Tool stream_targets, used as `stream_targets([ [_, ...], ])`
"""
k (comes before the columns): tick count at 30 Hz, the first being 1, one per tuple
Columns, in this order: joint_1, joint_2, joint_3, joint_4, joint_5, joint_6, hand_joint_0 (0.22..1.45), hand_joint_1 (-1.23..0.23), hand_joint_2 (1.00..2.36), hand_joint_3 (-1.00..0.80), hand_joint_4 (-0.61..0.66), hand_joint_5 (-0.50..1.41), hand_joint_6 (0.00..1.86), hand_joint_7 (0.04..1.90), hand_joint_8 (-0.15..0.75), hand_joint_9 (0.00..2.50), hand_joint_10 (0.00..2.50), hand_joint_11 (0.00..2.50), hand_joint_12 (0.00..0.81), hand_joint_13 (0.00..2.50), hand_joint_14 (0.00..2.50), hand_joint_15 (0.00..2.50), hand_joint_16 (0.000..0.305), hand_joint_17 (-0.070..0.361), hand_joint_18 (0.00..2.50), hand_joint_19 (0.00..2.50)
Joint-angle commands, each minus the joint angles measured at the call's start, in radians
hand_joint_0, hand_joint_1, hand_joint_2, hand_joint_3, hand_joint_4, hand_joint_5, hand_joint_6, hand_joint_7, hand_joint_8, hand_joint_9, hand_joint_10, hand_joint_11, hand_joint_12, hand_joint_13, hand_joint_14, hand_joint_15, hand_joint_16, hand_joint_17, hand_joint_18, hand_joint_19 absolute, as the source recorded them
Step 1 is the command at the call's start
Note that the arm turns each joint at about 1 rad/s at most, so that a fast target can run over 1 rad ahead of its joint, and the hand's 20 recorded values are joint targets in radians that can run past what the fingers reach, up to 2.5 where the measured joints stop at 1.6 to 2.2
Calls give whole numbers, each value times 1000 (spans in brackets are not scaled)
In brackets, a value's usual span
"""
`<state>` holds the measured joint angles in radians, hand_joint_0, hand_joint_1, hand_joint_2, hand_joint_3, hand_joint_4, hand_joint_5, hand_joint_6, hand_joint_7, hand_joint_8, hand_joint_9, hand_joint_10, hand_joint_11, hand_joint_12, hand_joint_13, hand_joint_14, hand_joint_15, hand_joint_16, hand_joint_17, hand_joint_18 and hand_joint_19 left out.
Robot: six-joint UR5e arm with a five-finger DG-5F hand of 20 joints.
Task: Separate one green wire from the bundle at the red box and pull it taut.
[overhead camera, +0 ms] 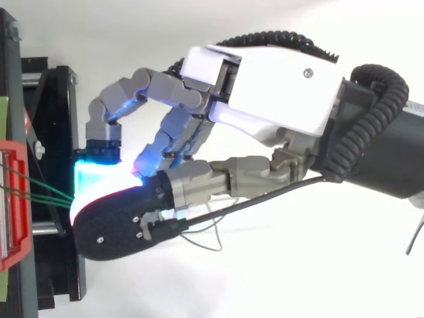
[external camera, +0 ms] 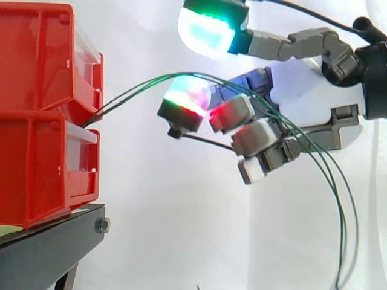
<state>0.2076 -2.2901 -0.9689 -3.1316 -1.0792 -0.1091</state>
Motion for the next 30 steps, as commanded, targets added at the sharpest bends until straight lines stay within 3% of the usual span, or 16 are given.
stream_targets([
  [1,4,0,-33,27,-1,6,465,-527,1000,-500,159,-195,896,927,316,1231,14,1290,410,1461,23,1063,58,131,1108,661],
  [7,7,0,-47,85,1,12,460,-517,1000,-500,163,-203,885,875,315,1208,14,1269,413,1556,21,1154,60,134,1152,658],
  [30,10,0,-48,87,2,12,481,-485,1000,-500,168,-202,868,880,314,1253,14,1297,342,1840,0,1528,58,131,1227,750],
])
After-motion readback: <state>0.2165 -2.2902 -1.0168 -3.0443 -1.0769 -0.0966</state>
